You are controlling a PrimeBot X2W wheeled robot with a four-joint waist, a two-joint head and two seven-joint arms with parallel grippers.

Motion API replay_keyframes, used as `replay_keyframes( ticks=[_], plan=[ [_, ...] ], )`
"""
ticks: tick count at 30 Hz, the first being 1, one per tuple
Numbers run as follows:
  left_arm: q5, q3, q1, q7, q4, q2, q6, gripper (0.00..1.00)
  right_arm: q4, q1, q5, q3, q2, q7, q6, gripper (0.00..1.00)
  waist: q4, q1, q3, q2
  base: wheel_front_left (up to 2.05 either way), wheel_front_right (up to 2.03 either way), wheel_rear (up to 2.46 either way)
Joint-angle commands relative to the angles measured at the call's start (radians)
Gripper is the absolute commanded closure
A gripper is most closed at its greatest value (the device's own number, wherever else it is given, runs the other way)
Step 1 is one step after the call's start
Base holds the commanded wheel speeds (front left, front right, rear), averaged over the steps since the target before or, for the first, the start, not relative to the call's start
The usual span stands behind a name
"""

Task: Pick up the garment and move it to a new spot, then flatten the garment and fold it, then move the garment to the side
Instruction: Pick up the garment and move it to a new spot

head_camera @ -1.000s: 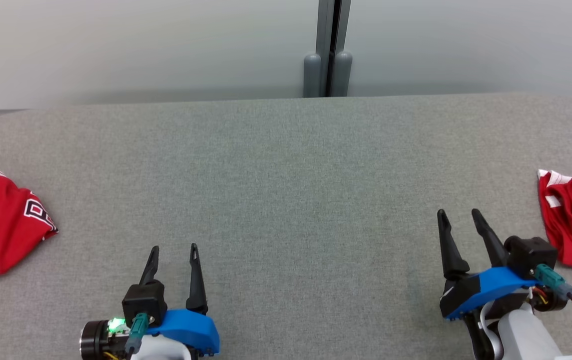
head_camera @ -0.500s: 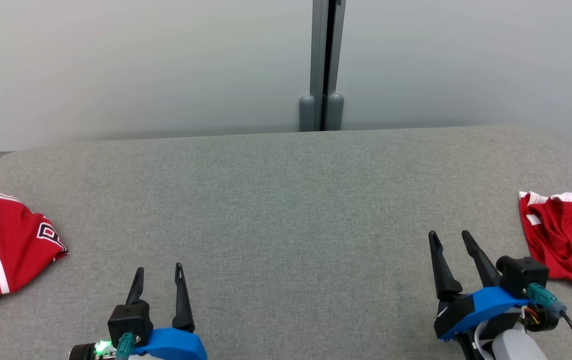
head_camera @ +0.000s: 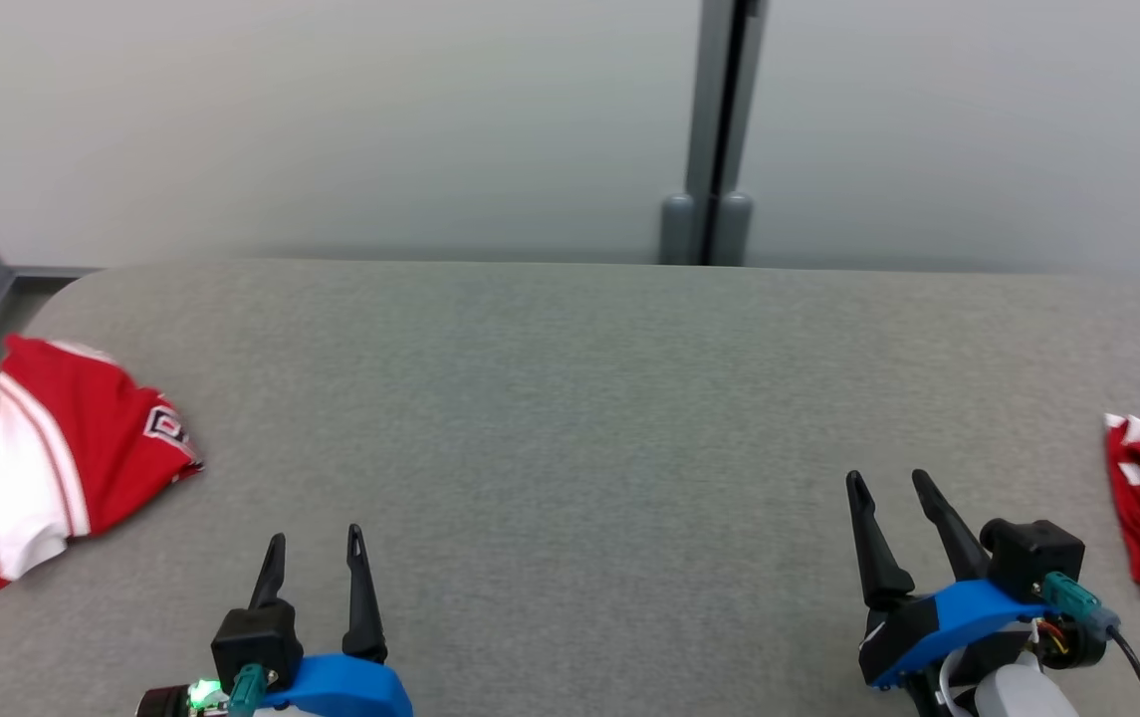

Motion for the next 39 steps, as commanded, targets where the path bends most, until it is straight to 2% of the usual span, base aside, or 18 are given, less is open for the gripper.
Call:
replay_keyframes(
  ticks=[1, 3, 4, 5, 15, 20, 28, 33, 39],
  plan=[
    [0.001, -0.002, -0.012, 0.0, -0.003, 0.0, 0.002, 0.0, -0.001, 0.013, -0.005, 0.004, -0.001, -0.001, 0.0, 0.0, 0.05, 0.0, 0.02, 0.0001, 0.0, 0.0, 0.0],
    [0.003, -0.003, -0.013, 0.0, -0.003, 0.0, 0.002, 0.0, -0.002, 0.017, -0.002, 0.005, -0.001, -0.001, 0.0, 0.0, 0.072, 0.0, 0.023, 0.0001, 0.0, 0.0, 0.0],
    [0.005, 0.006, -0.011, 0.0, -0.005, 0.001, 0.007, 0.0, -0.003, 0.018, 0.003, 0.015, -0.001, -0.001, 0.0, 0.0, 0.115, 0.0, 0.031, 0.0001, 0.0, 0.0, 0.0],
    [0.005, 0.006, -0.011, 0.0, -0.005, 0.001, 0.007, 0.0, -0.003, 0.018, 0.003, 0.015, -0.001, -0.001, 0.0, 0.0, 0.115, 0.0, 0.031, 0.0001, 0.0, 0.0, 0.0],
    [0.009, 0.049, 0.008, 0.0, -0.013, 0.0, 0.006, 0.0, -0.006, 0.018, 0.017, 0.042, -0.002, -0.001, 0.0, 0.0, 0.34, 0.0, 0.054, 0.0001, 0.0, 0.0, 0.0],
    [0.001, 0.071, 0.03, 0.0, -0.017, 0.0, 0.01, 0.0, -0.001, 0.008, 0.023, 0.069, -0.002, -0.001, 0.0, 0.0, 0.407, 0.0, 0.059, 0.0001, 0.0, 0.0, 0.0],
    [-0.011, 0.103, 0.028, 0.0, -0.017, 0.0, 0.017, 0.0, -0.002, -0.015, 0.009, 0.107, -0.002, -0.001, 0.0, 0.0, 0.423, 0.0, 0.076, 0.0001, 0.0, 0.0, 0.0],
    [-0.031, 0.135, -0.037, 0.0, 0.015, 0.0, 0.002, 0.0, -0.004, -0.032, -0.01, 0.129, -0.002, -0.001, 0.0, 0.0, 0.39, 0.0, 0.111, 0.0001, 0.0, 0.0, 0.0],
    [-0.006, 0.224, -0.19, 0.0, 0.102, 0.021, -0.012, 0.0, -0.03, -0.065, -0.045, 0.161, -0.002, -0.001, 0.0, 0.0, 0.332, 0.0, 0.186, 0.0001, 0.0, 0.0, 0.0]
  ],
)
